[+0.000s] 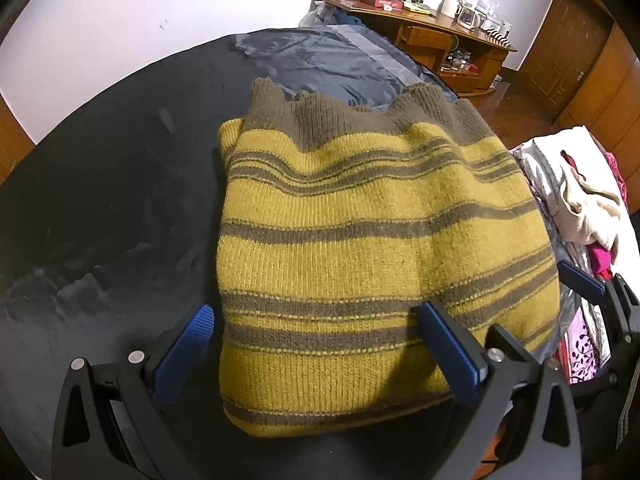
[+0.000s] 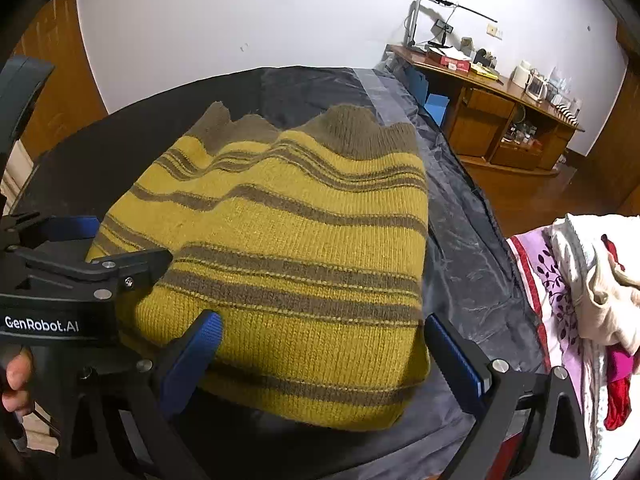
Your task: Fold clothes
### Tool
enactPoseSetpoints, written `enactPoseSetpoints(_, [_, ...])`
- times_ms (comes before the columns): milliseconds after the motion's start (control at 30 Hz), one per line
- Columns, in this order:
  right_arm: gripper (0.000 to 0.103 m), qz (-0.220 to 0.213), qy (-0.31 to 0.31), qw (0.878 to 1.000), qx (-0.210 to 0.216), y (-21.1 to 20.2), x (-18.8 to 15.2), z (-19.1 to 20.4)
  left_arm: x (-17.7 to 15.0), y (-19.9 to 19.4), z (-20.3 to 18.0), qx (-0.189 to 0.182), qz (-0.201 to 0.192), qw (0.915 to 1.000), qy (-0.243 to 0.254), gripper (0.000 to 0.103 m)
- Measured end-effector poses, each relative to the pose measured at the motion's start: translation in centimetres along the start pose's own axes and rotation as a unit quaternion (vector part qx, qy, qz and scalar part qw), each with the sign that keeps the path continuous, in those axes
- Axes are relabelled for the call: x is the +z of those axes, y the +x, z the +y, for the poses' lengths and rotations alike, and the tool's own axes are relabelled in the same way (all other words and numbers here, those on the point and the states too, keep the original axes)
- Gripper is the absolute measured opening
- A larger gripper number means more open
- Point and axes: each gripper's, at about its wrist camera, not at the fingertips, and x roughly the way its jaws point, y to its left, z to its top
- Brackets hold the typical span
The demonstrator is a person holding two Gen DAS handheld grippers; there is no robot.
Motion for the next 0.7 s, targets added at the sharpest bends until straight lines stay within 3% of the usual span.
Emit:
enactPoseSetpoints(267, [0.102, -0.017, 0.047, 0.999, 0.006, -3.3, -0.5, -1.9, -1.0, -3.2, 1.1, 0.017, -0.026, 0.9994, 0.017, 0.102])
enactPoseSetpoints(400, [0.102, 0.017, 0.068, 0.996, 0.058, -3.8, -1.5, -1.9, -2.1, -4.3, 1.1, -0.003, -0.019, 0.9994, 0.028, 0.102])
enactPoseSetpoints(500, [0.102, 0.039, 0.074, 0.994, 0.069, -3.9, -2.1, -1.1, -2.5, -5.1, 0.4, -0.017, -0.014, 0.9992, 0.035, 0.102])
enactPoseSetpoints(700, [0.102, 0.032, 0.065, 0.996, 0.052, -5.7, -1.6, -0.3, -2.2, -6.8, -0.3, -0.026, -0.019, 0.9989, 0.035, 0.102])
